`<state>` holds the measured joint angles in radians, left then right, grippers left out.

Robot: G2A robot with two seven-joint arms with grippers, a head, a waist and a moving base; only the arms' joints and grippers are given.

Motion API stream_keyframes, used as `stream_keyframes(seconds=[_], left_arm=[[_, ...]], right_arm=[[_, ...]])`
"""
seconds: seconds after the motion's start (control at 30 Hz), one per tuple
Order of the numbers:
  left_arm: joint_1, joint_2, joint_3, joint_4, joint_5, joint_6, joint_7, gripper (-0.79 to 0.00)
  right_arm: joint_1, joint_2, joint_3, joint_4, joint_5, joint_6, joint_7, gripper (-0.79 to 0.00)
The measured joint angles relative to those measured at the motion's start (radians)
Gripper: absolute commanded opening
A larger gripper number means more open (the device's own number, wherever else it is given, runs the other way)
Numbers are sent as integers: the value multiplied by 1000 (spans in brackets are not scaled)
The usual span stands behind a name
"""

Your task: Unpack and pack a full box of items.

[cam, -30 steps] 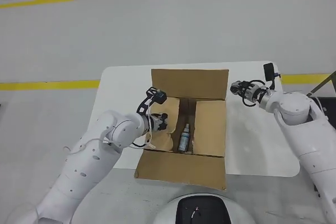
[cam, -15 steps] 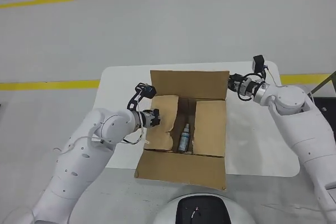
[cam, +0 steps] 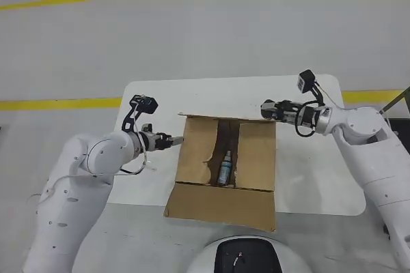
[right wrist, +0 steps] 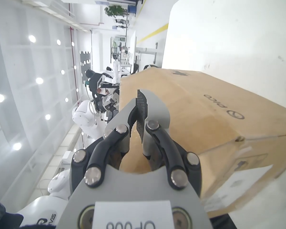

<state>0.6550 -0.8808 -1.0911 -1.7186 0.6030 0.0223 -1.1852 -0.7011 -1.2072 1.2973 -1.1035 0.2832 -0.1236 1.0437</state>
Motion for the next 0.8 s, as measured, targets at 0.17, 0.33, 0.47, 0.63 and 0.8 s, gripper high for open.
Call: stream_keyframes(seconds=[0.17,0.33,0.47,0.63,0.8], left_arm=[[27,8,-31,-10,5,-13,-6,0],[26,8,-30,-10,5,-13,-6,0],[26,8,-30,-10,5,-13,-6,0],[33,8,-32,-17,2,-22,9,0],[70,21,-64,-77,46,-165,61,0]], right_arm=[[-38,8,-24,-67,-61,5,30,-785],[-71,12,-46,-99,-86,12,43,-785],[-86,11,-67,-106,-88,19,48,-785],[-86,10,-86,-106,-90,22,38,-785],[-81,11,-93,-104,-86,22,34,-785]])
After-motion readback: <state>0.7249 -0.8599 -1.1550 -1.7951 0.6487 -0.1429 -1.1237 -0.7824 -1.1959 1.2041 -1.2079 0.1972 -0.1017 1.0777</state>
